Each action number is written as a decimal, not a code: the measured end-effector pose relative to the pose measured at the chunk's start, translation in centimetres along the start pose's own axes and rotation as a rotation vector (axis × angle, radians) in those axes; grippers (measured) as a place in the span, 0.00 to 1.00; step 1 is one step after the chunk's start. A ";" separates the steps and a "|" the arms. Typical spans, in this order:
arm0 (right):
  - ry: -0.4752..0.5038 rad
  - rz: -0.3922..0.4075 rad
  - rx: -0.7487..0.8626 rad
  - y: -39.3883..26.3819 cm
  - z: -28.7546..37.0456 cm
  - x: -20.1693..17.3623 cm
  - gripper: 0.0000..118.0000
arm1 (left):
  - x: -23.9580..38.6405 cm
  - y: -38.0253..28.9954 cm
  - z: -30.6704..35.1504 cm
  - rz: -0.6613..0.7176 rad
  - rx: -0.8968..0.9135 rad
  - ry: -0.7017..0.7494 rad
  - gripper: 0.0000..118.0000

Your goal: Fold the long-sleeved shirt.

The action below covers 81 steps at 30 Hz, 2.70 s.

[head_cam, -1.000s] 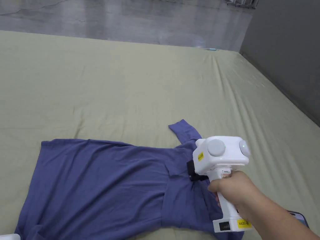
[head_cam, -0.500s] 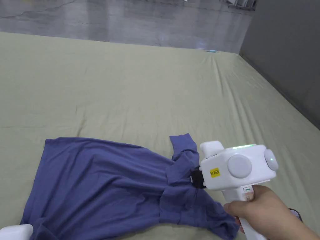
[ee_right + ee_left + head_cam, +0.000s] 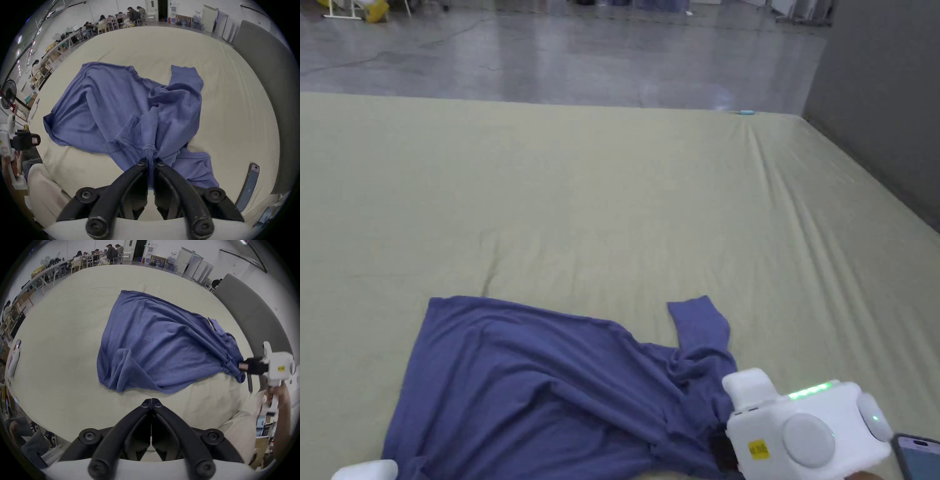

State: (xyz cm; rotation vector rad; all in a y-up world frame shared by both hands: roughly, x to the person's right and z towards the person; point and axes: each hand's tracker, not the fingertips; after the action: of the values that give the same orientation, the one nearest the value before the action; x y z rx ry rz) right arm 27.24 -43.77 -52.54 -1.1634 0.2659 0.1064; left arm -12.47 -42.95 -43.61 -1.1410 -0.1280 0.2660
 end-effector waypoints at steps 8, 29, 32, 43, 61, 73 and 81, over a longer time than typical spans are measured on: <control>0.002 -0.003 0.015 0.0 0.3 0.2 0.02 | -0.6 18.9 -4.8 -0.110 0.159 0.110 1.00; 0.061 -0.138 0.142 4.9 4.3 3.4 0.00 | -0.1 29.9 -6.6 -0.011 0.031 0.007 0.00; 0.036 -0.109 0.207 8.7 7.8 4.3 0.00 | 2.0 31.8 0.7 -0.088 0.135 0.027 0.00; -0.188 0.028 0.446 29.5 23.1 7.3 0.00 | 3.7 45.1 16.7 -0.040 0.481 -0.019 0.00; -0.297 -0.018 0.360 32.5 11.1 9.2 0.00 | 2.6 45.7 4.5 -0.021 0.340 0.009 0.00; -0.214 0.069 0.166 8.8 -2.0 6.4 0.00 | -4.0 24.4 -5.1 -0.019 -0.008 -0.004 0.00; -0.184 0.169 0.132 0.0 0.8 3.6 0.00 | -6.1 15.7 -2.5 -0.025 -0.035 -0.053 0.00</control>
State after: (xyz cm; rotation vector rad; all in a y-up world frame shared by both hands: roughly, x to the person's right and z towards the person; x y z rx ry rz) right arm 30.80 -43.24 -53.16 -0.9918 0.2046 0.3384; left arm -19.99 -40.69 -58.75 -1.1671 -0.1940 0.2732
